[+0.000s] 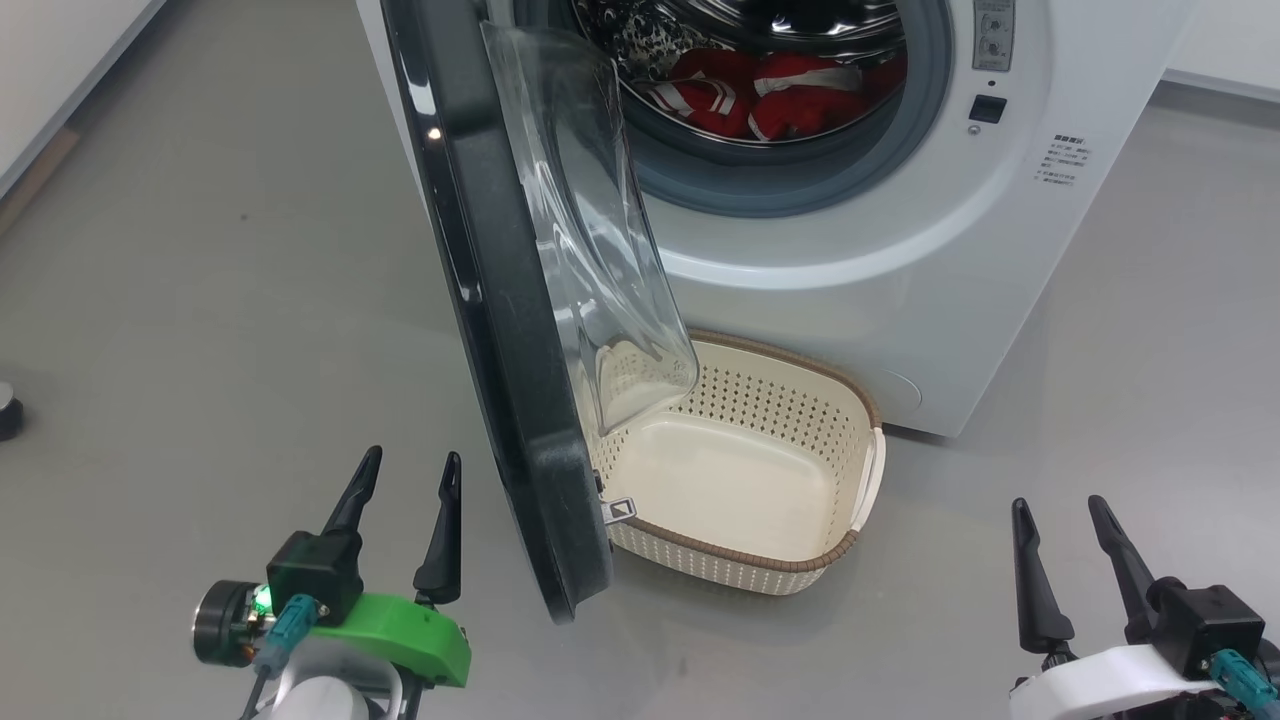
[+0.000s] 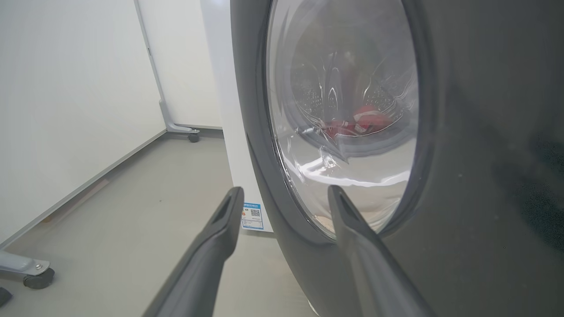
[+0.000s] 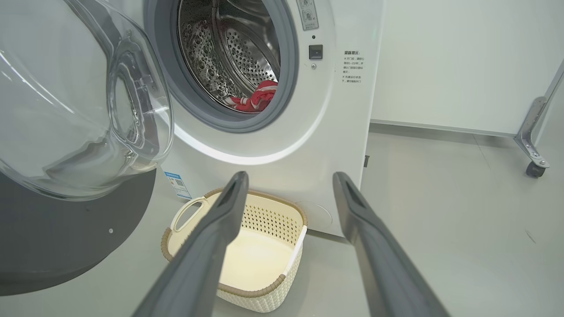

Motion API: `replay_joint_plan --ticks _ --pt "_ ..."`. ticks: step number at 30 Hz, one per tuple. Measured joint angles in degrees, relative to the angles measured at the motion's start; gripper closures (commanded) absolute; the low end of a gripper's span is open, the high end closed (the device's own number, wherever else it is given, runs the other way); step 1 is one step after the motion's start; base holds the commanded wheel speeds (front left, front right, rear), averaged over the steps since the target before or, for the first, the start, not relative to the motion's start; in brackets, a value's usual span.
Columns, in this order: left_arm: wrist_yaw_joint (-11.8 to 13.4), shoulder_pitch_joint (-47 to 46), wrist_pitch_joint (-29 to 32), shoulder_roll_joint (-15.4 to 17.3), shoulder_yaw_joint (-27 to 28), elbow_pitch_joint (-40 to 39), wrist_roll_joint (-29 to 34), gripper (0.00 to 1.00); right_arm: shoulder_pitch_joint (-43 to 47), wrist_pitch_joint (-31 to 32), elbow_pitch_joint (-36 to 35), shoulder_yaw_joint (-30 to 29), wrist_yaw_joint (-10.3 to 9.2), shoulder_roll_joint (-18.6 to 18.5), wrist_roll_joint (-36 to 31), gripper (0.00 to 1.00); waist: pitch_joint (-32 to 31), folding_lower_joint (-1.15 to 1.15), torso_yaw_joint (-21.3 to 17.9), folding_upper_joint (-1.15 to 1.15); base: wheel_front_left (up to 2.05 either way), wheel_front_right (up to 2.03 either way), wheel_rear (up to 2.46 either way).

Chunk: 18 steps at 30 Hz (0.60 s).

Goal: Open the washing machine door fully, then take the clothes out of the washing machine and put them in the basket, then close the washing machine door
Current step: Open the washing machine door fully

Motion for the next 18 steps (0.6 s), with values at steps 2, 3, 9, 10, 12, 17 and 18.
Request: replay_joint_plan --ticks 2,3,9,10,12,17,18 --pt "0.0 0.0 0.0 0.0 0.1 0.1 0.0 0.0 0.3 0.0 -0.9 0.0 -0.14 0.9 -0.6 0.0 0.0 0.0 -0.1 0.0 0.0 0.0 0.0" --pt "0.0 0.0 0.0 0.0 0.2 0.2 0.0 0.0 0.4 0.0 -1.3 0.0 -0.15 1.4 -0.8 0.0 0.0 0.0 -0.1 0.0 0.0 0.0 0.0" --pt "0.0 0.0 0.0 0.0 0.7 0.4 0.0 0.0 0.9 0.0 -2.2 0.7 -0.16 3.1 -2.2 0.0 0.1 0.0 -0.6 0.0 0.0 0.0 0.0" --pt "0.0 0.0 0.0 0.0 0.7 0.5 0.0 0.0 1.1 0.0 -2.3 0.7 -0.16 3.2 -2.3 0.0 0.1 0.0 -0.7 0.0 0.0 0.0 0.0" --pt "0.0 0.0 0.0 0.0 0.7 0.6 0.1 0.0 1.6 0.0 -2.6 0.4 -0.46 3.3 -3.2 0.0 0.2 0.0 -0.9 0.0 0.0 0.0 0.0" --pt "-0.2 0.0 0.0 -0.1 0.8 0.9 0.1 0.0 1.7 0.0 -3.2 -0.3 -0.68 3.4 -4.2 0.0 0.3 0.0 -1.0 0.0 0.0 0.0 0.0" --pt "-0.3 0.0 0.0 -0.1 0.9 0.9 0.1 0.0 1.8 0.0 -3.3 -0.4 -0.68 3.4 -4.4 0.0 0.3 0.0 -1.0 0.0 0.0 0.0 0.0"
